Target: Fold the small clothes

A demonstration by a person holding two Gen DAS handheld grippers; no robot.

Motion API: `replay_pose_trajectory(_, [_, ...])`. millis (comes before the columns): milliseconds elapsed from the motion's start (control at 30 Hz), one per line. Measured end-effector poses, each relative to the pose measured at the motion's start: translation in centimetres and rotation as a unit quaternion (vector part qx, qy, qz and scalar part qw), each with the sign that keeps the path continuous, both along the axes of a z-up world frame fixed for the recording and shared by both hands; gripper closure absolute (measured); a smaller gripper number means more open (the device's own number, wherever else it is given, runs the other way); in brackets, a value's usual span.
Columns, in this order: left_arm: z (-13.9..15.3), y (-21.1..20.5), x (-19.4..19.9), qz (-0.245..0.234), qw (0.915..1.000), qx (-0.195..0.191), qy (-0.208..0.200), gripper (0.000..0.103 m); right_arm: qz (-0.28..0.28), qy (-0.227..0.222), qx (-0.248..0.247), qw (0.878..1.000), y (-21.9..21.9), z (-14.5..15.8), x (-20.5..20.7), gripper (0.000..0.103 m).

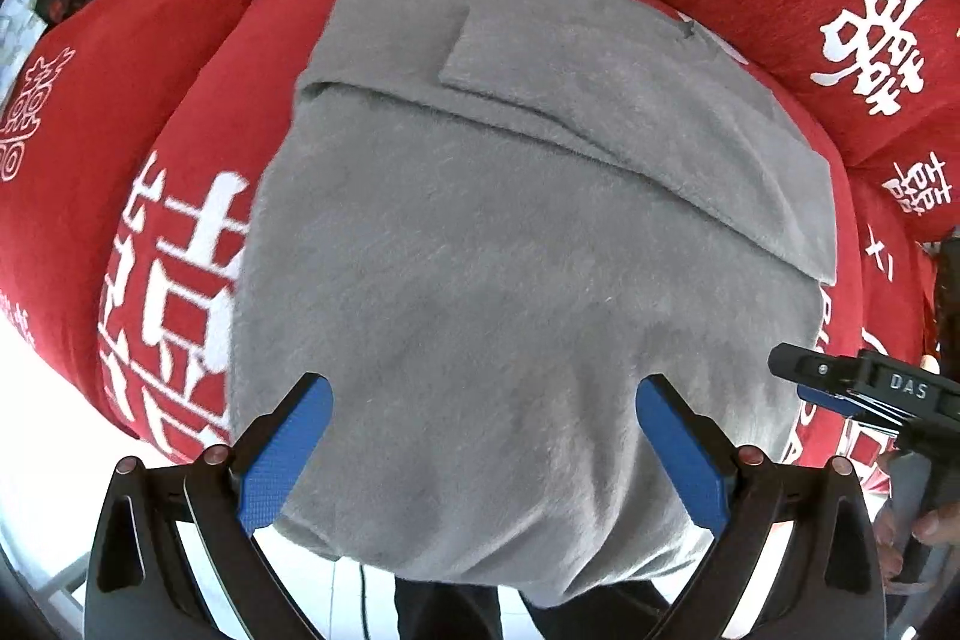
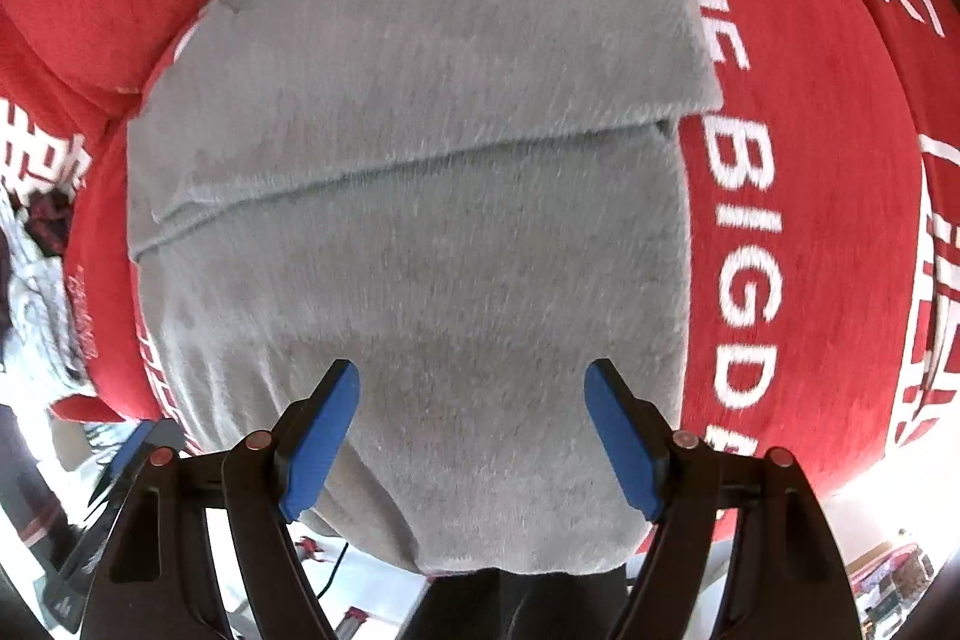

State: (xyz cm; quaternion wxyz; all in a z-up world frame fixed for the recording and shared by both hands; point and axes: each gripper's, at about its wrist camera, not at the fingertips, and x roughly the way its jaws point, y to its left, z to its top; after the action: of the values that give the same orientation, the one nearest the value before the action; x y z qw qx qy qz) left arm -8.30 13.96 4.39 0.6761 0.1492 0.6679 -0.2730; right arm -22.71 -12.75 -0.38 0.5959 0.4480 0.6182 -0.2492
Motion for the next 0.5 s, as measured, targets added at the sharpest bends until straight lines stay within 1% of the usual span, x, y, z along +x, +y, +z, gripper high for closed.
replay_pose_trajectory(133, [0.2,2.7,0.6,0.011,0.9999,0.006,-0.003,0.002,-0.002,0.010,0.001,1.000,1.6,-0.1,0.5,0.023])
replay_pose_trajectory(300, [-0.4,5.4,1.7,0.031,0.9994,0.014,-0.003,0.002,-0.008,0.005,0.004,1.000,2.8,0.0,0.9,0.023])
replay_pose_trajectory(367, [-0.6,6.3,1.8,0.031,0.9993,0.019,-0.005,0.002,-0.008,0.001,0.004,1.000,3.5,0.1,1.1,0.023])
replay_pose_trajectory(500, [-1.5,7.7,1.8,0.017,0.9993,0.033,-0.007,0.002,-0.017,-0.009,-0.003,1.000,4.2,0.6,0.1,0.023])
